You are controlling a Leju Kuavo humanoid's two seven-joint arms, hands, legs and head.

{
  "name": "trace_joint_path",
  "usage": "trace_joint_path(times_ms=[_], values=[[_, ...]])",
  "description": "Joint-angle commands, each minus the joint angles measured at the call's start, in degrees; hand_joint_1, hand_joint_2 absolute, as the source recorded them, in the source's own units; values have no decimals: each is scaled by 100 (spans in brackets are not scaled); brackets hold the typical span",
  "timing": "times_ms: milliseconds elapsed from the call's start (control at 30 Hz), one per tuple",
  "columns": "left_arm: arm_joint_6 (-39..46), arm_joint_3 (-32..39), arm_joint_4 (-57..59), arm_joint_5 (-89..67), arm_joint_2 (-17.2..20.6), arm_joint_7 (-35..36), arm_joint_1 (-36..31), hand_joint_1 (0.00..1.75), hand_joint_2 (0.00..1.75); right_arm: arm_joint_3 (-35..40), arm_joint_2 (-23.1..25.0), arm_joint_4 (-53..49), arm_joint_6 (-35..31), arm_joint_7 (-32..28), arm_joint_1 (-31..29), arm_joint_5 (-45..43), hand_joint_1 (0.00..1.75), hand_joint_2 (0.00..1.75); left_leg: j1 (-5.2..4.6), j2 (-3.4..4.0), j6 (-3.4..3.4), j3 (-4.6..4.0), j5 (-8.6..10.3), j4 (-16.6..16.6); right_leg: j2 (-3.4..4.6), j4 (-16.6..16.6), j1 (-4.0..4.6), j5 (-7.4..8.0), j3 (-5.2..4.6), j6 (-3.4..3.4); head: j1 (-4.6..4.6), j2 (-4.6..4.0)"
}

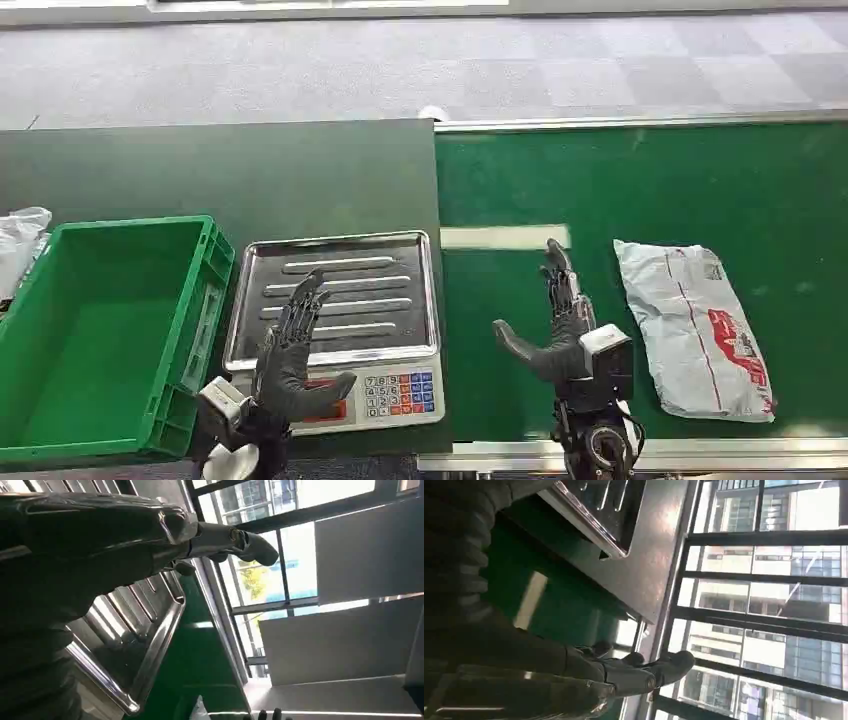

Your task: Moved the parcel from conveyor to table for the left to box.

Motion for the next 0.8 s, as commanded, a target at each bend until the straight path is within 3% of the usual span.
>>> trace_joint_path(times_ms=[33,133,333,467,633,800], values=[[9,-63,315,-19,71,9,-108,0,175,16,-136,347,8,22,-199,1,0,175,0,1,2,8,0,-5,1,-7,1,1,9,0,0,0],[9,-63,315,-19,71,9,-108,0,175,16,-136,347,8,22,-199,1,0,175,1,1,3,11,1,-8,2,-11,2,3,12,0,0,0],[-28,-42,355,-9,78,-25,-92,0,175,-549,-472,483,-607,244,-370,571,0,175,0,-7,5,12,4,-10,-6,-16,0,4,16,2,0,0],[-55,43,269,10,84,-37,-71,0,175,-962,-681,594,-623,338,-592,656,0,175,-2,-4,3,4,3,-4,-4,-6,-2,3,6,2,0,0],[-57,53,270,10,83,-36,-65,0,175,-956,-694,586,-627,359,-590,737,0,175,0,-3,3,8,1,-4,-1,-8,0,3,11,1,2,0],[-2,190,174,46,172,-79,129,0,175,-1157,-1156,870,-699,680,-1170,1099,0,175,-5,14,5,7,0,-2,15,-4,-5,6,2,3,0,0]])
